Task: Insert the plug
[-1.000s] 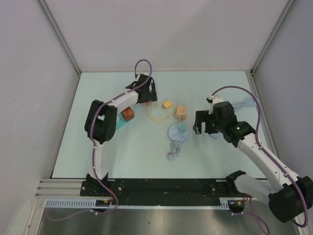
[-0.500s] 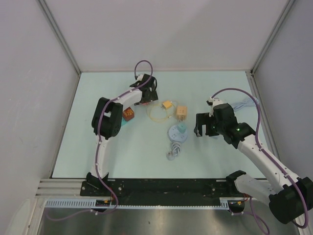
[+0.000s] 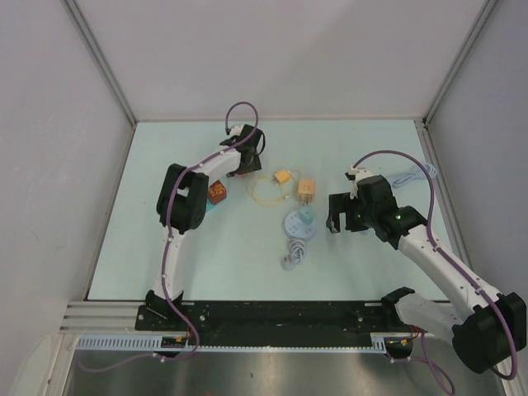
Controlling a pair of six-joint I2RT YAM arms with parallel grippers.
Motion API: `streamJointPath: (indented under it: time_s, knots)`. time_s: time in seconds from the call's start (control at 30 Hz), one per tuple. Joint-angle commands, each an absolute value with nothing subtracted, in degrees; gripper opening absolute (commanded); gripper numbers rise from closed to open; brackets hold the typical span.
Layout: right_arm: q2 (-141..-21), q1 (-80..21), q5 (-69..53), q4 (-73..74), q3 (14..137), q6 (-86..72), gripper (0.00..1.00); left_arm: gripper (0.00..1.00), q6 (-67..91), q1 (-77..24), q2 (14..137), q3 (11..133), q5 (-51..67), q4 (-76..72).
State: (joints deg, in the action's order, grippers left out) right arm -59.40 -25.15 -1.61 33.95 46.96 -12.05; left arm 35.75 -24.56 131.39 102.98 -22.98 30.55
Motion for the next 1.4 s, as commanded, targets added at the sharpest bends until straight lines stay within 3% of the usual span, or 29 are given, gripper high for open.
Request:
streamJointPath:
  time_s: [0.0,0.13,0.27,0.53,0.8,0.97,1.37]
  knots:
    - [-59.8,-25.4,-3.3,31.6,47.0,-12.0,1.00,0.70,34.4,-24.0,130.6,100.2,-21.7,31.7]
    - [-59.4,-25.4,-4.0,30.8,47.0,-12.7,1.00,0.49,32.1,-24.0,125.7,95.3,-19.2,27.2]
    - [-58.7,-25.5,-4.7,29.4,47.0,-14.8,1.00,0.39,28.7,-24.3,120.0,91.2,-15.3,22.1]
    - [-57.1,-25.0,-9.7,27.5,47.8,-24.7,1.00,0.37,21.4,-26.6,105.0,83.1,-10.4,14.1]
    - [-55.2,-24.9,-22.6,23.7,50.2,-28.2,1.00,0.37,12.2,-30.0,88.5,70.0,-1.2,4.2]
    - [-55.2,-25.0,-25.0,23.0,52.9,-31.9,1.00,0.39,3.4,-32.8,81.0,64.9,5.7,3.8]
    - [-61.8,-27.2,-23.1,28.0,62.3,-41.0,1.00,0.43,-10.5,-45.5,67.5,52.7,9.5,-0.4]
